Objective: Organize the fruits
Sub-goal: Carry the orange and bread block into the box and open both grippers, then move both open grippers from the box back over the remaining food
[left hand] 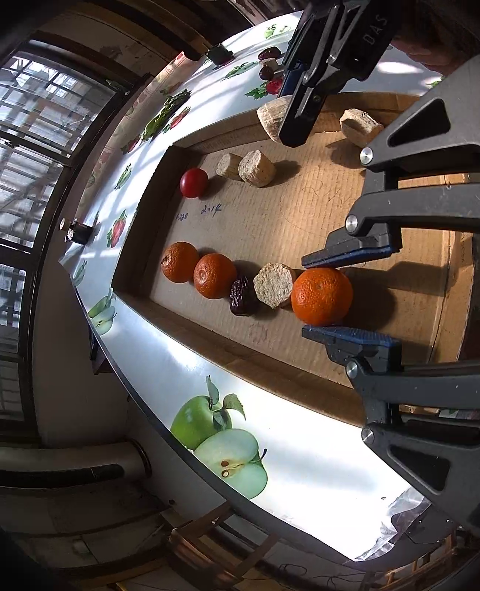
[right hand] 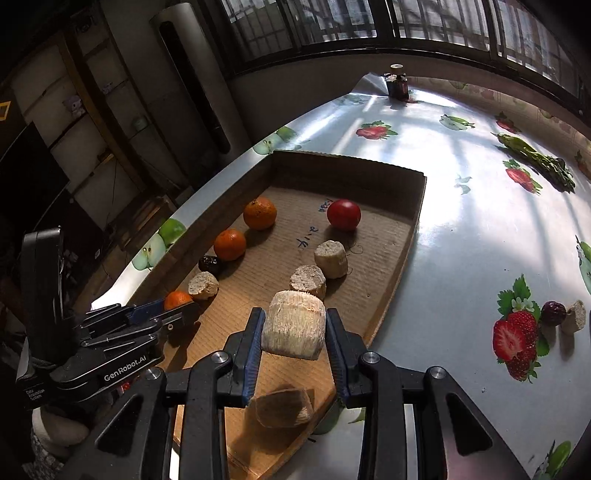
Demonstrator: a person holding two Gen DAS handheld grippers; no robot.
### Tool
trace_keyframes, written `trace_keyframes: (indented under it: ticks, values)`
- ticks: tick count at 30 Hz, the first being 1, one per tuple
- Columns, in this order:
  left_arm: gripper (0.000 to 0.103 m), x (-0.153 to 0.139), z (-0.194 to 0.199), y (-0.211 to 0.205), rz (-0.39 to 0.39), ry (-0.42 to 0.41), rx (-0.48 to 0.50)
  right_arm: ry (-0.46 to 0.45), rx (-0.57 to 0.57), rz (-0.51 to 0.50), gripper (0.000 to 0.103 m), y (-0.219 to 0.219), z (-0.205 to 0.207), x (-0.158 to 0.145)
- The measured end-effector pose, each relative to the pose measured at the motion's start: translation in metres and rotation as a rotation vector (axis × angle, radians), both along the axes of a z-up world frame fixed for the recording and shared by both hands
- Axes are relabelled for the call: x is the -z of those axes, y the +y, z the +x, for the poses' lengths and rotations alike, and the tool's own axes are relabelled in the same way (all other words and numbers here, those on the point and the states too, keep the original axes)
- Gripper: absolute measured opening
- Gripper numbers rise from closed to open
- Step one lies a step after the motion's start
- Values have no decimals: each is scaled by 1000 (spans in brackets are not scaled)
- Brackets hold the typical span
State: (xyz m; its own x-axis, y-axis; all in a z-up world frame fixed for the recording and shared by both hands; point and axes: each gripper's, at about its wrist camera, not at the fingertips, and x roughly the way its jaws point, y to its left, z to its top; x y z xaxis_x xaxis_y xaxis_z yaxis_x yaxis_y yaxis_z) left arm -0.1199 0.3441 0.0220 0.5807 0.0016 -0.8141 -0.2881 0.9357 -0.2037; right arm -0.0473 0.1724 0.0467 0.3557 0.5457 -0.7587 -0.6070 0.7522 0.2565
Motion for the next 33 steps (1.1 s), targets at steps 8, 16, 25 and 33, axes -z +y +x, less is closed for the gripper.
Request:
trace_keyframes:
  ticks: [8, 16, 25, 33]
  values:
    - [49, -23, -17, 15, -19, -89, -52, 24, -11, -51, 37, 19, 2, 20]
    - [55, -34, -22, 11, 17, -116, -50, -8, 49, 11, 54, -3, -6, -3]
    - [67, -44, -14, -37, 182, -126, 17, 41, 253, 152, 67, -74, -17, -14]
    - [67, -41, -7, -75, 229, -101, 97, 93, 349, 199, 68, -117, -17, -2]
